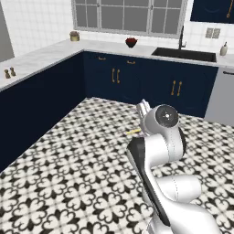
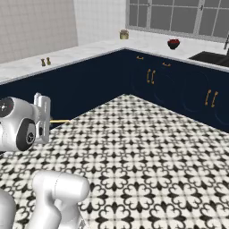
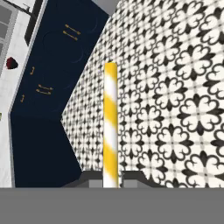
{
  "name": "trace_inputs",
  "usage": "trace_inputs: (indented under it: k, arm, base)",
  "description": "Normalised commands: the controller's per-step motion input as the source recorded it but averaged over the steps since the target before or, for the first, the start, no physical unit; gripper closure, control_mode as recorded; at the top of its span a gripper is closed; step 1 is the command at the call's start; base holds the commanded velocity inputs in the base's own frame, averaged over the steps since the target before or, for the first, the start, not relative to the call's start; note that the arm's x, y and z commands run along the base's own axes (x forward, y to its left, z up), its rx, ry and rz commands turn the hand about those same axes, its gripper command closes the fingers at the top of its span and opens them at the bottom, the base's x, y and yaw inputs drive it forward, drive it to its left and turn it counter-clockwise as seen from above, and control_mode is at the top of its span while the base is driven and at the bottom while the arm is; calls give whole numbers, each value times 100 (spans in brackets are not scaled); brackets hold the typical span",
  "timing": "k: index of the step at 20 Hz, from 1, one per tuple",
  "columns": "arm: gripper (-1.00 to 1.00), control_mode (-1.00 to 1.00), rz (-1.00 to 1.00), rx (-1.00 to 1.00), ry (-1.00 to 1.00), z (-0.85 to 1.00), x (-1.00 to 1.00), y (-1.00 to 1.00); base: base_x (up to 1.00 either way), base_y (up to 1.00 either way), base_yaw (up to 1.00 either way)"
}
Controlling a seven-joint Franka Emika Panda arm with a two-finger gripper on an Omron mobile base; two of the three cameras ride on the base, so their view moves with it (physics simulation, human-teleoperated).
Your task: Take a straw from the drawer in front and place it inside the glass cup on the dining counter.
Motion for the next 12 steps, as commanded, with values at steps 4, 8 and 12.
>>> trace_inputs:
  k: [4, 8, 12]
  arm:
    - [100, 100, 0, 0, 0, 0, 0, 0]
    - [100, 100, 0, 0, 0, 0, 0, 0]
    - [100, 100, 0, 0, 0, 0, 0, 0]
  base:
    - [-41, 100, 9]
    - [37, 100, -6]
    - [86, 100, -30]
